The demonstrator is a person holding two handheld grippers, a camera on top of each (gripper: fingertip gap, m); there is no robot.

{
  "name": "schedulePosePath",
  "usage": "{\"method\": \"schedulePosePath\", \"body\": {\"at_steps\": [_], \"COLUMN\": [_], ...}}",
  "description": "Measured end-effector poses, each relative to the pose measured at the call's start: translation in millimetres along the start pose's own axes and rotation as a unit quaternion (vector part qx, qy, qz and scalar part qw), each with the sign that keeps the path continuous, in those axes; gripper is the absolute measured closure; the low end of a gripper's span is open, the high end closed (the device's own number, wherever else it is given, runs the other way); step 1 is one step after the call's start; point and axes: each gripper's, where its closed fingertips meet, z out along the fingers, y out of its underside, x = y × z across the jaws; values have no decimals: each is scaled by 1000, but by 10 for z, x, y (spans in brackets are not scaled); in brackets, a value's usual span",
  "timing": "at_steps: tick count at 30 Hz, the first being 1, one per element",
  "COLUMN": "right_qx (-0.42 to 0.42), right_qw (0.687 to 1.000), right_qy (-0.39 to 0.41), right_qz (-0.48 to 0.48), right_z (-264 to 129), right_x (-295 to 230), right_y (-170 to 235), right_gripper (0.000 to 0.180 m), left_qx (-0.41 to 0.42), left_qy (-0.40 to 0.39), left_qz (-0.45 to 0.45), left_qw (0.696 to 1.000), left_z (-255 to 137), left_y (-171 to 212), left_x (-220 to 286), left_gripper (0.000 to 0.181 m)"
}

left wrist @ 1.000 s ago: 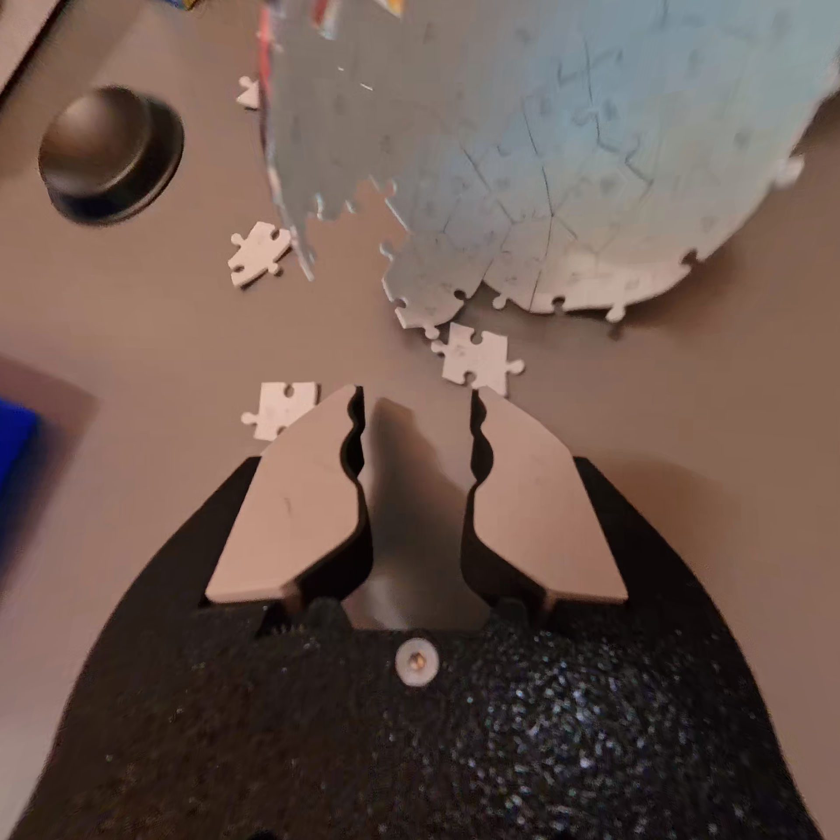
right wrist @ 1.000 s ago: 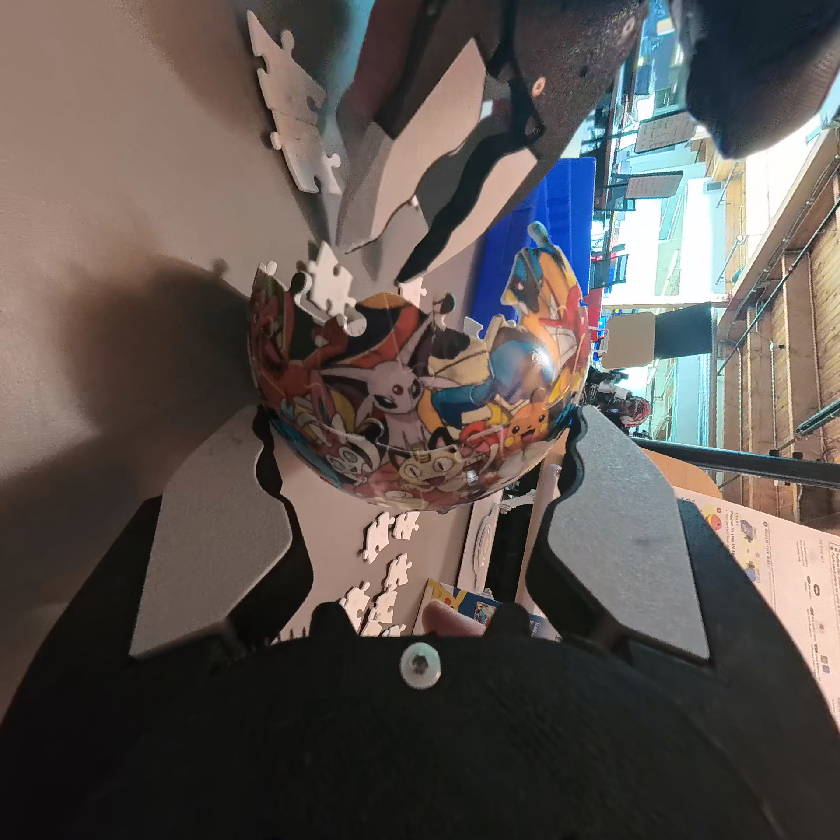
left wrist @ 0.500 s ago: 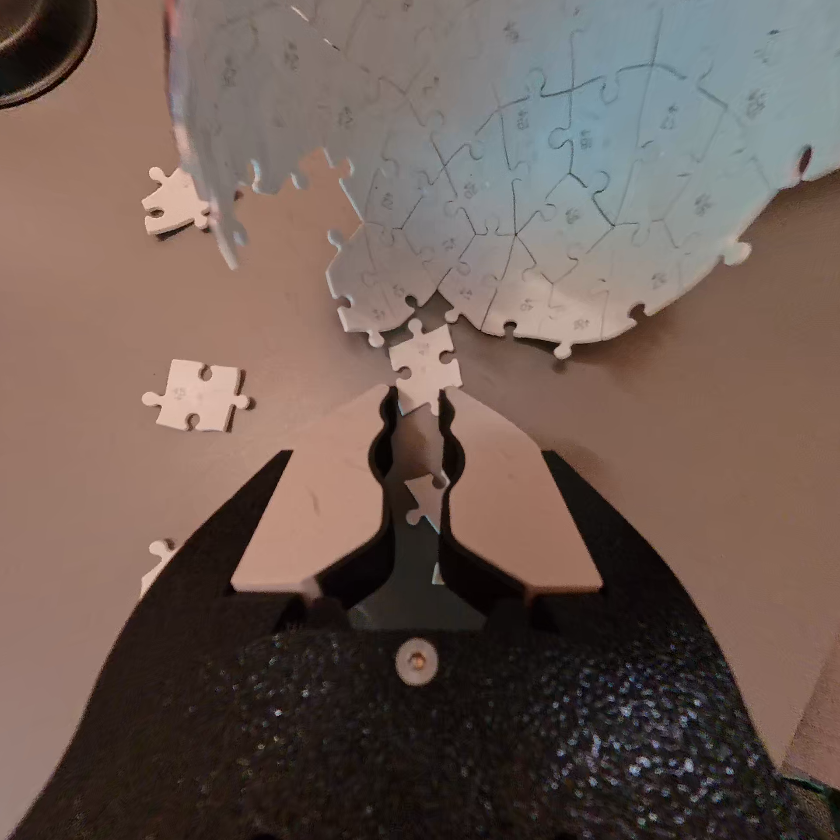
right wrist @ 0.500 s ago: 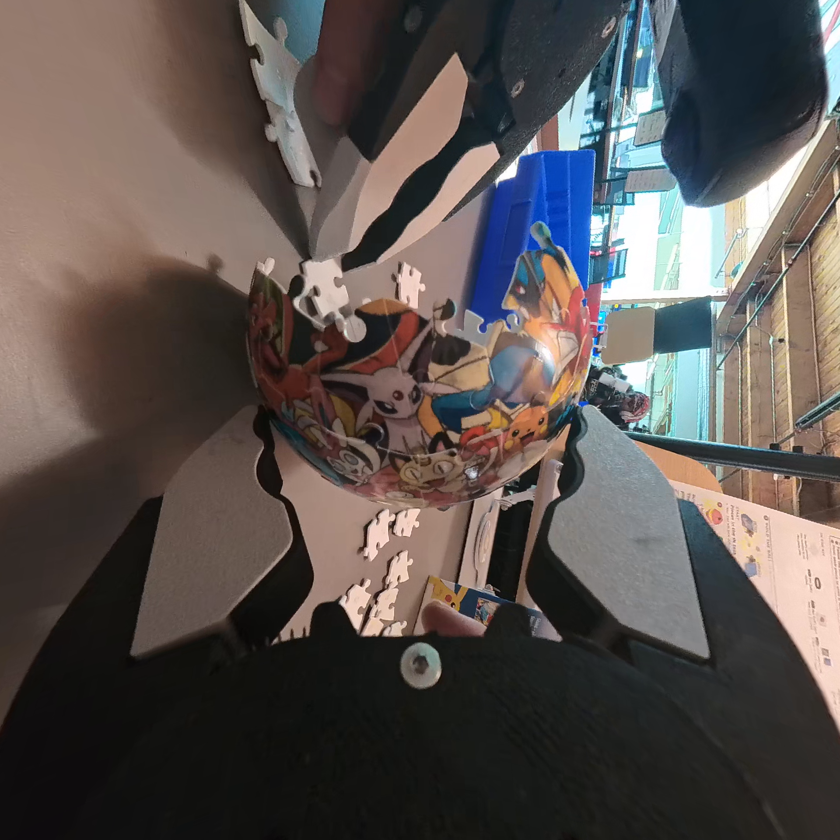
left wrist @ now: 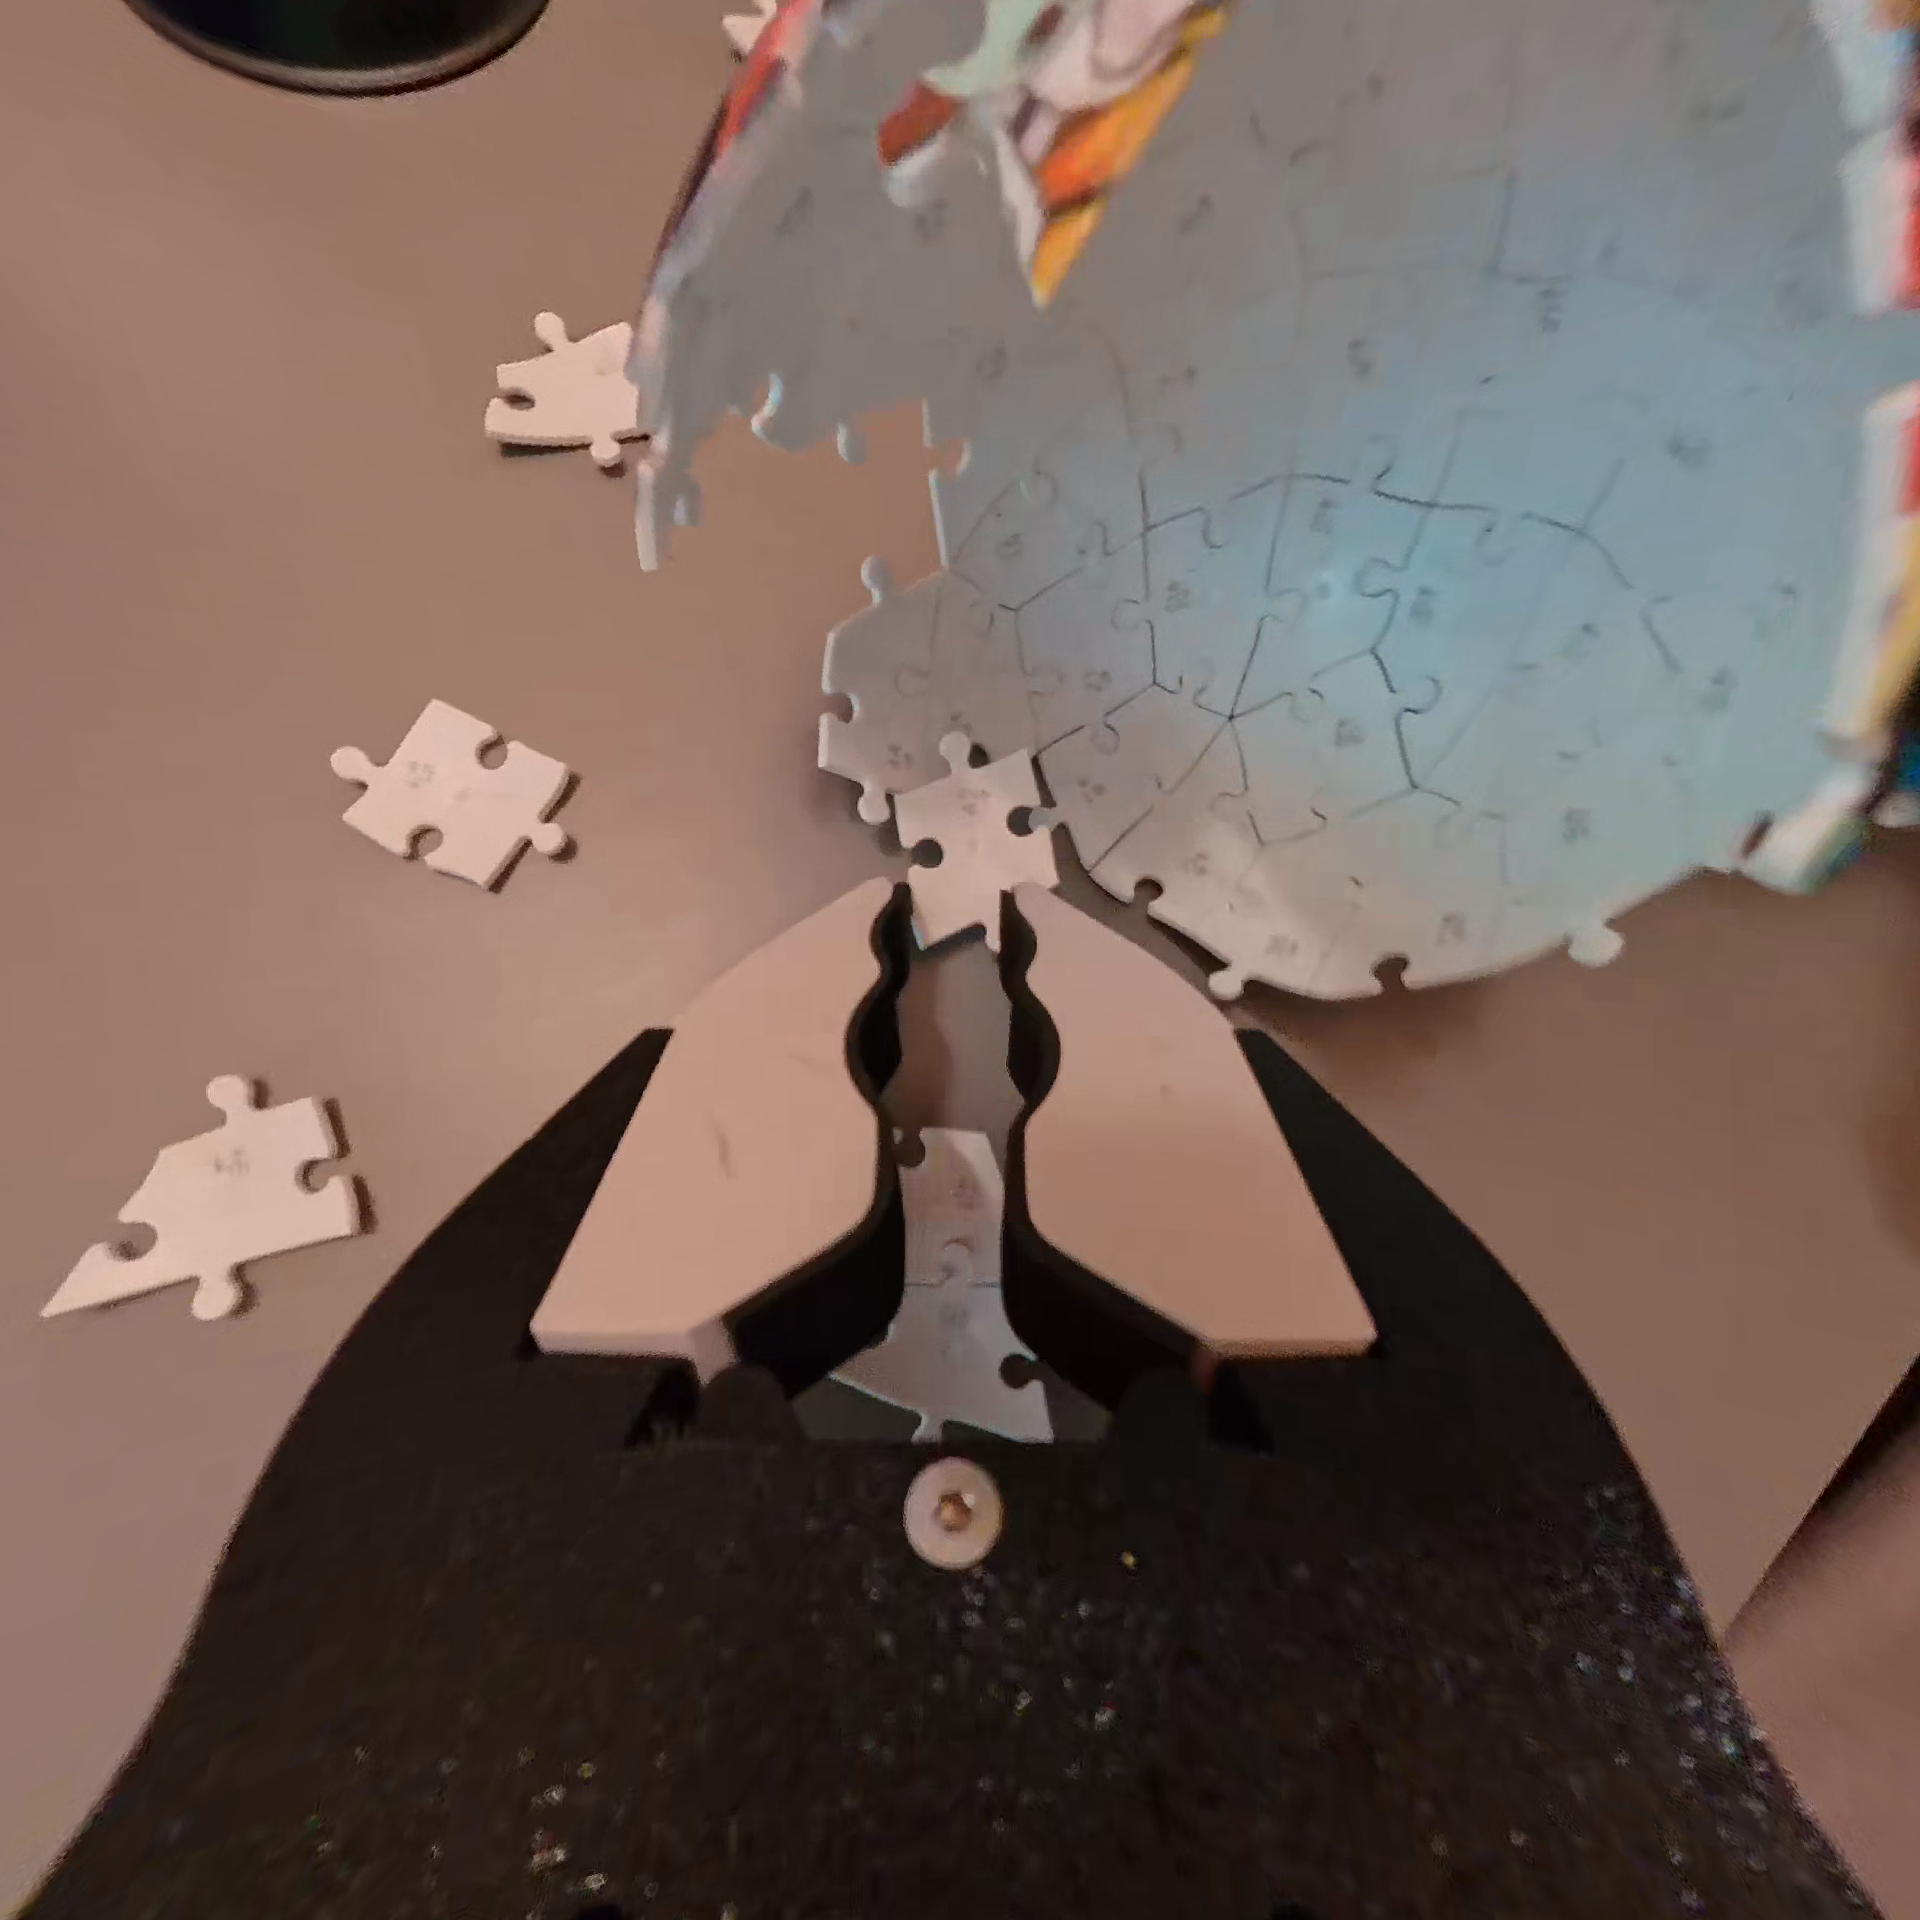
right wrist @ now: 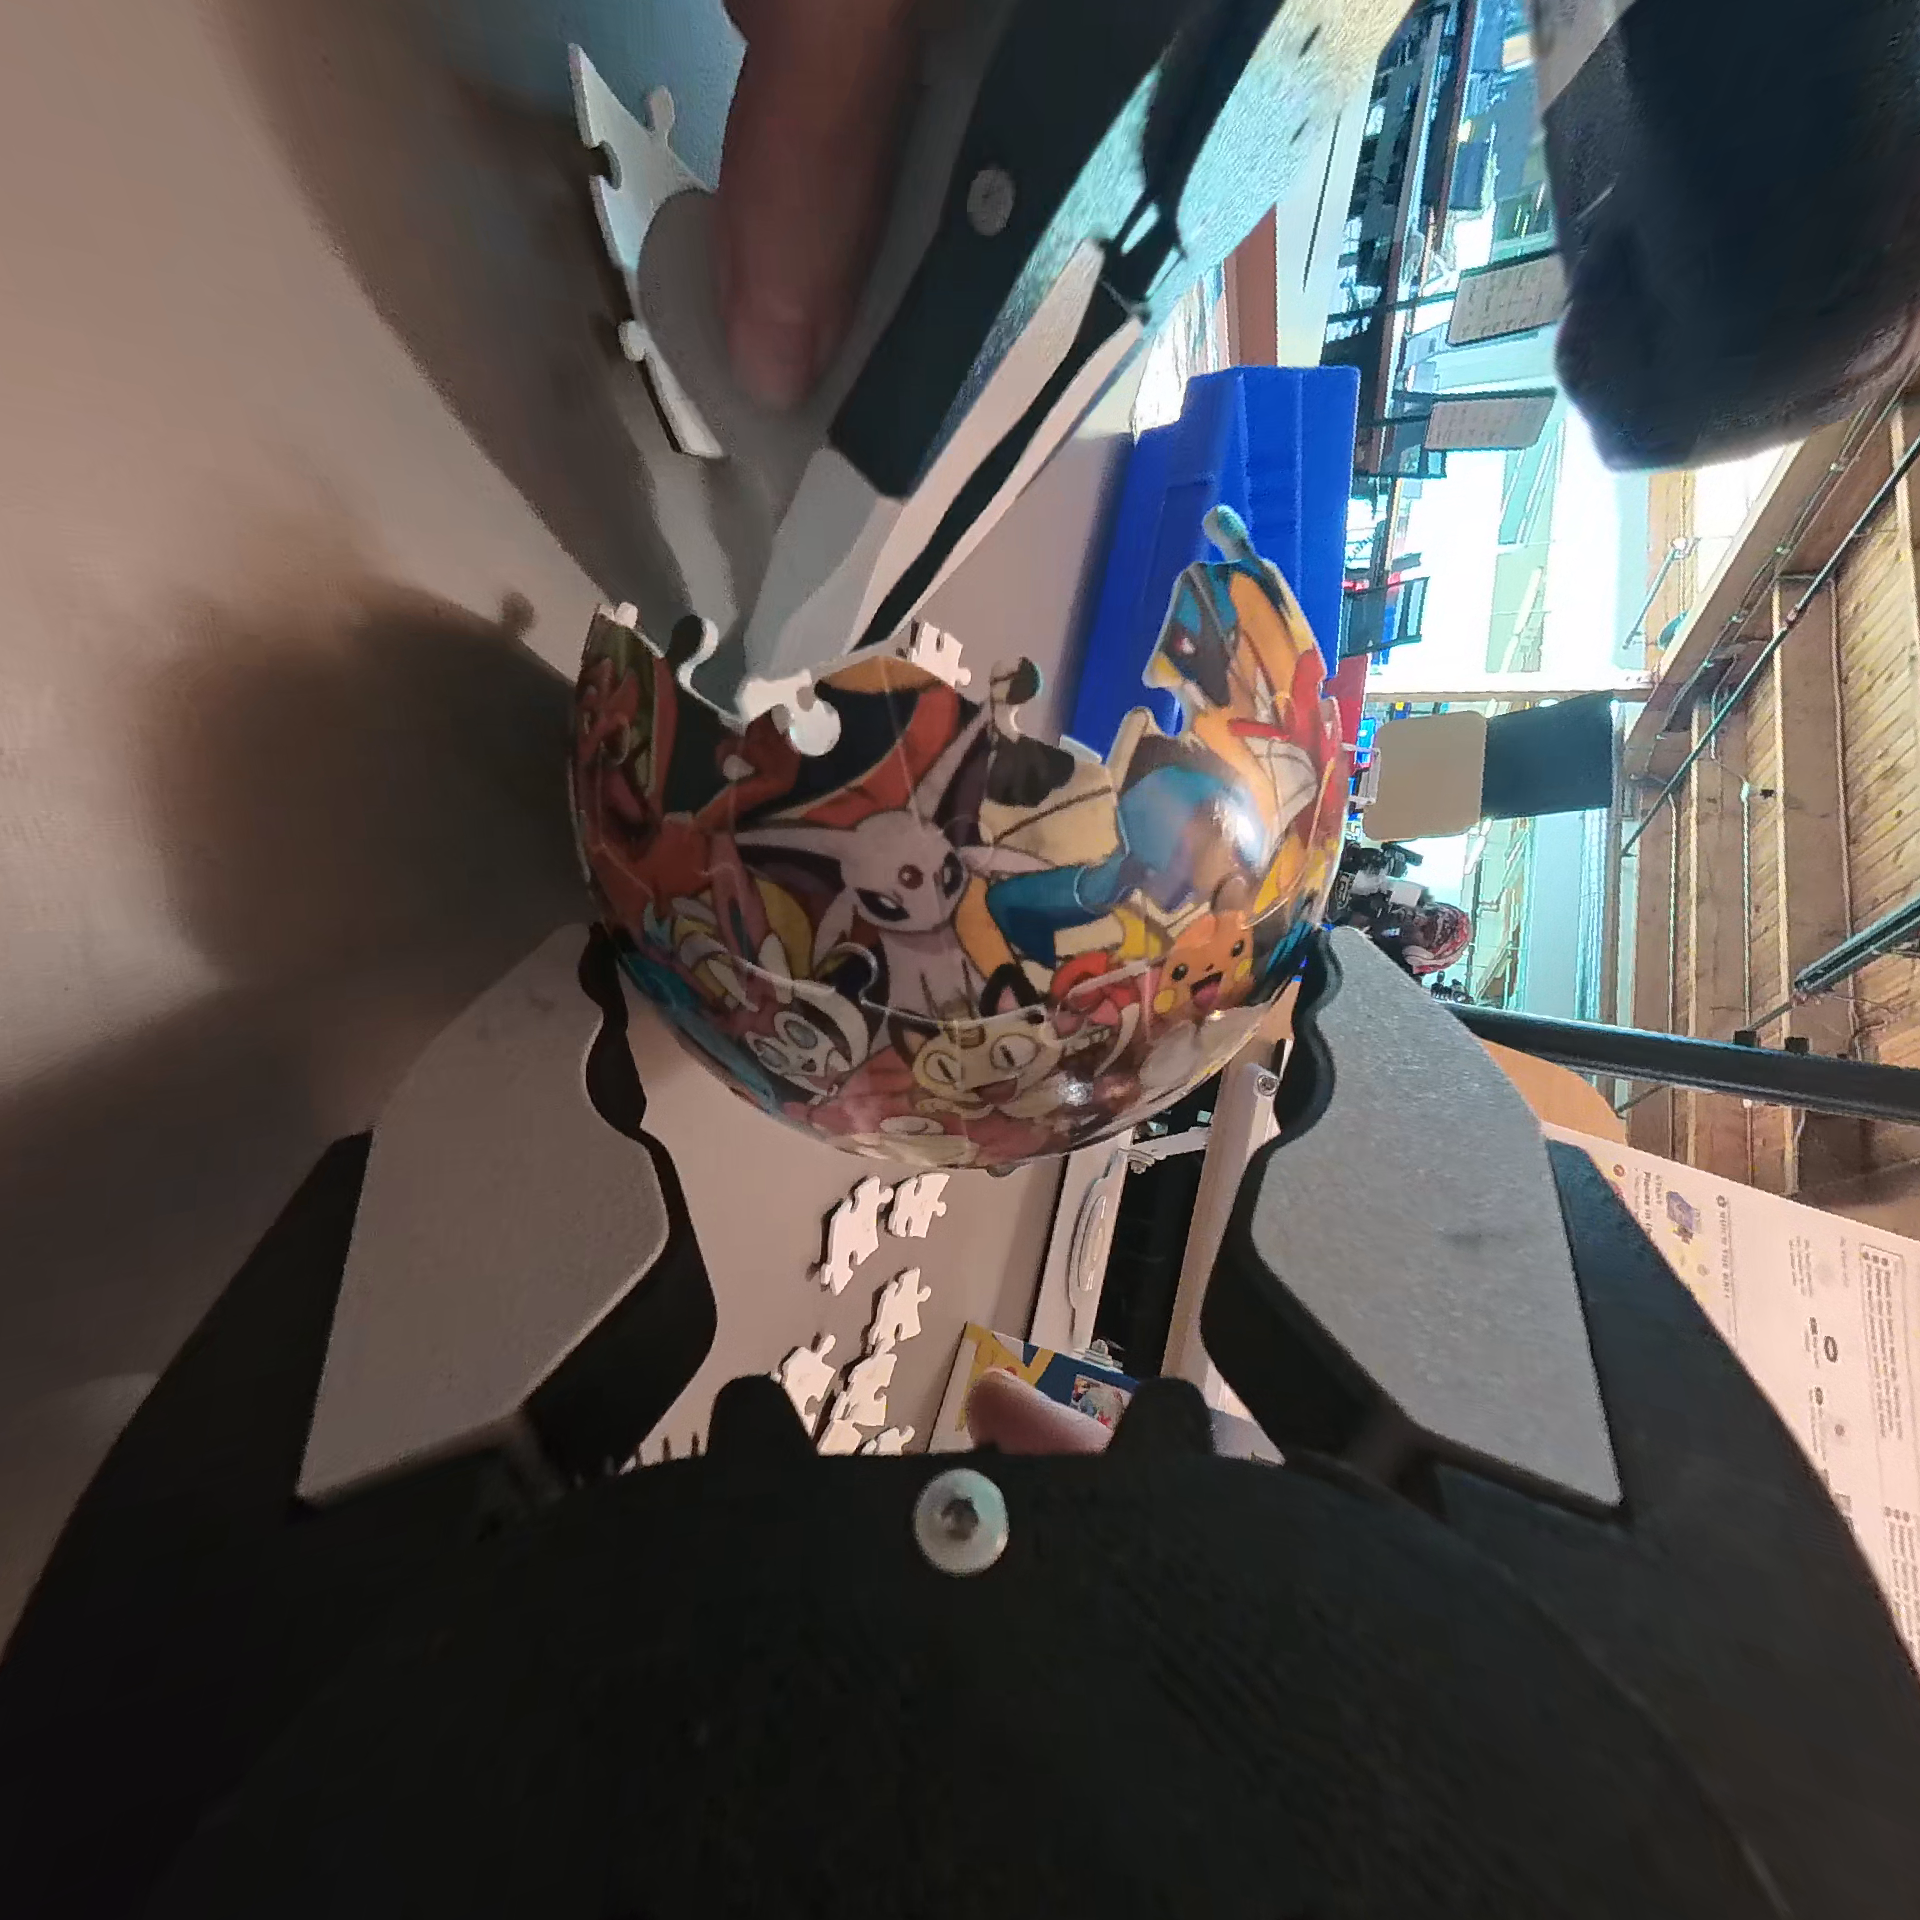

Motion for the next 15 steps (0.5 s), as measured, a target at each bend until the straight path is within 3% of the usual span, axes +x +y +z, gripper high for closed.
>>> {"method": "schedulePosePath", "body": {"at_steps": [6,15], "right_qx": [2,4], "right_qw": [1000,1000], "right_qy": [0,-6], "right_qz": [0,8], "right_z": [2,13], "right_x": [1,9], "right_y": [-22,-39], "right_gripper": [59,60], "left_qx": [-12,-23], "left_qy": [0,-8], "left_qz": [-20,22], "left_qw": [1000,999], "left_z": [67,80], "left_y": [34,30], "left_x": [46,41], "left_gripper": [166,162]}}
